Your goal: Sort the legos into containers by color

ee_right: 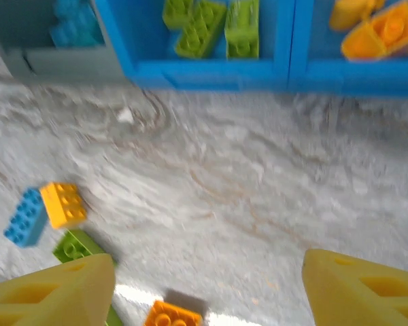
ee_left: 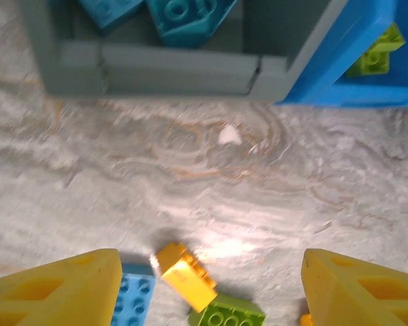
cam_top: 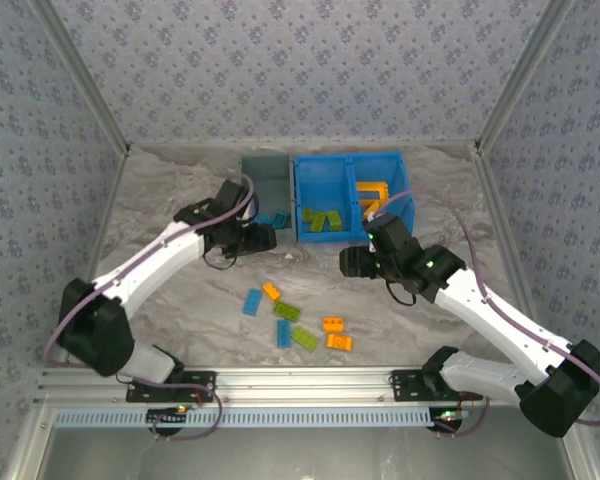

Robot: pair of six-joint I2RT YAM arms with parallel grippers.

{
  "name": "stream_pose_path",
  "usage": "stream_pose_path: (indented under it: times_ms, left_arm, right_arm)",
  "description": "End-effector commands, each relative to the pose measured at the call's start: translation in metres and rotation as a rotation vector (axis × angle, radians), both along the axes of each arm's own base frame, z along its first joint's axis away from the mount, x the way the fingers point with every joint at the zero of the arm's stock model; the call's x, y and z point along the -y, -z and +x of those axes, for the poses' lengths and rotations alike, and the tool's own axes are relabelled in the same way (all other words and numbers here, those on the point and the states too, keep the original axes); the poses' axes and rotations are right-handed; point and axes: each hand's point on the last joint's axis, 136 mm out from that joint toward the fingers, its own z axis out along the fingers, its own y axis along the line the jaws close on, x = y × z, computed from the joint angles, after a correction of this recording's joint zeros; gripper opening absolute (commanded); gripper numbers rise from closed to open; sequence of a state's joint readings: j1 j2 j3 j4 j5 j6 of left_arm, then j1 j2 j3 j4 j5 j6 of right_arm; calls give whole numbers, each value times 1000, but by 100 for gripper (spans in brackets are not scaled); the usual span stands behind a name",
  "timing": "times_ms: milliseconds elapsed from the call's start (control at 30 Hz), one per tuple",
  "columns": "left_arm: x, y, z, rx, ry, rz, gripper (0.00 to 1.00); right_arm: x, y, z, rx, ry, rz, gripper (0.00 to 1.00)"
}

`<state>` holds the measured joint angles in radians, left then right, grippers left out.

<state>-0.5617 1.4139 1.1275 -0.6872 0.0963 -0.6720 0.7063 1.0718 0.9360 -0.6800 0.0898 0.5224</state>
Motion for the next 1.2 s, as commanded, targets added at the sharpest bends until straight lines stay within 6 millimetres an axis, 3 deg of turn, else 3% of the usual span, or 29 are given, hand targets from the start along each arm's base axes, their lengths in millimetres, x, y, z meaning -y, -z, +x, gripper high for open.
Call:
stream_pose_path:
  times_ms: [0, 100, 400, 600, 867, 1033, 1167]
  left_arm:
    - [-7, -9, 1, 86, -52, -32, 71]
    - [-15, -18, -5, 100, -48, -12, 71]
    - [-46, -76, -38, 131, -55, 50, 73]
    - [-51, -108, -31, 211, -69, 50, 76]
    - [-51, -87, -36, 248, -132, -45, 77]
    - [-48, -72, -50, 190, -106, -66, 76]
    - [-46, -67, -61, 171, -94, -94, 76]
  right_arm:
    - [-21, 13, -14, -7, -127, -52, 80]
    - [-46, 29, -15, -19, -226, -112, 78]
    - [-113, 39, -23, 19, -338, -202, 76]
    - [-145, 40, -27, -57, -345, -196, 76]
    - [-161, 91, -38, -180, -433, -334, 74]
    - [-174, 118, -25, -224, -437, -375, 63]
    - [-188, 127, -10, -234, -437, -351, 58]
